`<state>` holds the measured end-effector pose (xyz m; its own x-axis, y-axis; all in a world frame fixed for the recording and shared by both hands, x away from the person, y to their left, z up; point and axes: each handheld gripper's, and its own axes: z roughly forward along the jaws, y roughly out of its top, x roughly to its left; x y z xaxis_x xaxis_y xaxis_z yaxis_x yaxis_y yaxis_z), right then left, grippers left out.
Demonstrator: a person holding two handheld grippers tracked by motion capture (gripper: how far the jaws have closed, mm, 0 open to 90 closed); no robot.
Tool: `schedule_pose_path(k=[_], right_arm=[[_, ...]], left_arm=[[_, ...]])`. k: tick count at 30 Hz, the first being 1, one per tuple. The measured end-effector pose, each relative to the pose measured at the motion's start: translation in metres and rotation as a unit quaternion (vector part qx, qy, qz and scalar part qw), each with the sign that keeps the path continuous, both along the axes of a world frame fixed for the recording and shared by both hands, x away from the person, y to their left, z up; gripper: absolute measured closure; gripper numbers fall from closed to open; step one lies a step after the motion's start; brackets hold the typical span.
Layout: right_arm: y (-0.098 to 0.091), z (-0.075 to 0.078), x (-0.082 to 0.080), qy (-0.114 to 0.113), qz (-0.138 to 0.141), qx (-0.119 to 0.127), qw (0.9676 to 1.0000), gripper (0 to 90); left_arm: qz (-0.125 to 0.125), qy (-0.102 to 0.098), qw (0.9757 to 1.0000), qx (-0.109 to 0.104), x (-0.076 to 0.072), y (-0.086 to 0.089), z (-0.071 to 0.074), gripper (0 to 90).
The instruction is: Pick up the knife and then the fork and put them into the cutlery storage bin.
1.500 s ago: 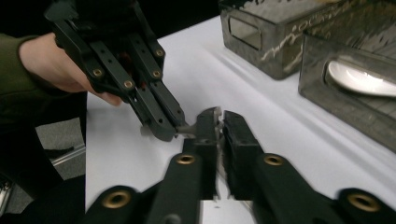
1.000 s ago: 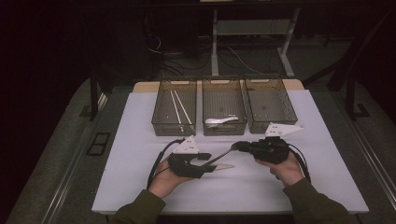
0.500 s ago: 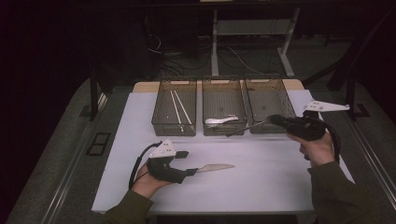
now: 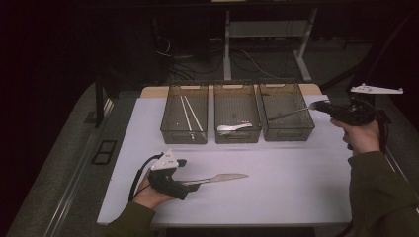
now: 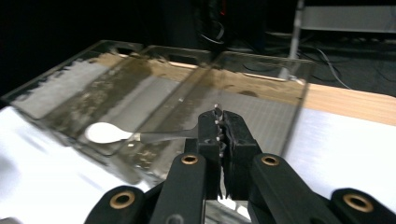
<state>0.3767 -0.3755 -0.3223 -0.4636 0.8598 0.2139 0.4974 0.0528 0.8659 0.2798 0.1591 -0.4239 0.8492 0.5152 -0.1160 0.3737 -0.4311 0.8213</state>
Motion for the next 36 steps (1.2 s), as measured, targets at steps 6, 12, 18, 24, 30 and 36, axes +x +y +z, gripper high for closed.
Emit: schedule_pose_path(k=[6,12,18,24,30,36], right_arm=[[-0.007,-0.003,0.022,0.036,-0.019,-0.017,0.999,86.6],[0.002,-0.016,0.045,0.091,-0.001,-0.026,0.9956,86.5],[0.013,-0.03,0.065,0.124,0.01,-0.044,0.9913,85.5],[0.011,-0.03,0.078,0.106,-0.024,-0.047,0.9929,60.8],[-0.001,-0.027,0.075,0.084,-0.05,-0.047,0.9941,46.7],[-0.006,-0.023,0.065,0.079,-0.044,-0.049,0.9947,39.9]], left_arm=[[-0.004,0.001,1.0,0.003,0.002,-0.001,-0.001,0.7],[-0.005,0.005,1.0,0.002,0.002,-0.001,-0.002,0.8],[-0.009,0.007,0.9999,0.002,0.003,-0.001,-0.002,0.8],[-0.01,0.006,0.9999,0.003,0.004,-0.001,-0.002,0.8],[-0.009,0.004,1.0,0.001,0.004,-0.001,-0.002,0.8],[-0.009,0.004,1.0,0.003,0.004,-0.002,-0.003,0.8]])
